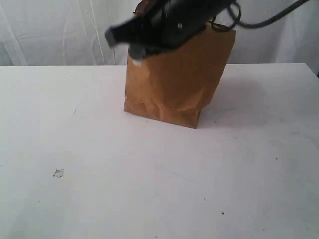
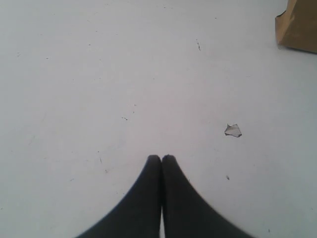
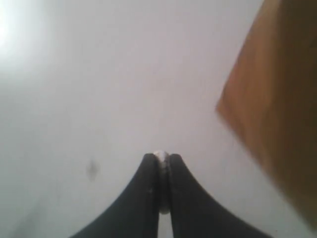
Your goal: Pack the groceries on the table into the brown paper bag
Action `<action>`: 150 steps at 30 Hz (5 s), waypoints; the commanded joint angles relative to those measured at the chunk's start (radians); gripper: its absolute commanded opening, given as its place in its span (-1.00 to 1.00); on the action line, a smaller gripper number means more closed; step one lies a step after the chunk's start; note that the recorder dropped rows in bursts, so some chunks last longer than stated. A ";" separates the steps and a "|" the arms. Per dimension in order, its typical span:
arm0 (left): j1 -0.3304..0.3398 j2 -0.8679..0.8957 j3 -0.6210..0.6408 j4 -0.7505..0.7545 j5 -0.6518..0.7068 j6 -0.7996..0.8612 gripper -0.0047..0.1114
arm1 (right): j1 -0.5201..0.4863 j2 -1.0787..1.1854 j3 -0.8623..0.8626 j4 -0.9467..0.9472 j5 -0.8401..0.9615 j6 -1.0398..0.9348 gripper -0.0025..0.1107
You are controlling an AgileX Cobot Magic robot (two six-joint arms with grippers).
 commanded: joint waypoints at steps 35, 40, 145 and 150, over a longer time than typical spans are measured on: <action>0.002 -0.004 0.003 -0.008 -0.004 -0.001 -0.92 | -0.309 0.058 0.227 -0.037 -0.907 0.098 -0.96; 0.002 -0.004 0.003 -0.008 -0.004 -0.001 -0.92 | -0.334 0.131 0.227 -0.047 -1.040 0.262 -0.96; 0.002 -0.004 0.003 -0.006 -0.001 -0.001 -0.92 | -0.452 -1.632 1.546 -0.198 -0.567 -0.013 -0.96; 0.002 -0.004 0.003 -0.005 -0.001 -0.001 -0.92 | -0.540 -1.662 1.603 -0.384 -0.412 0.273 -0.96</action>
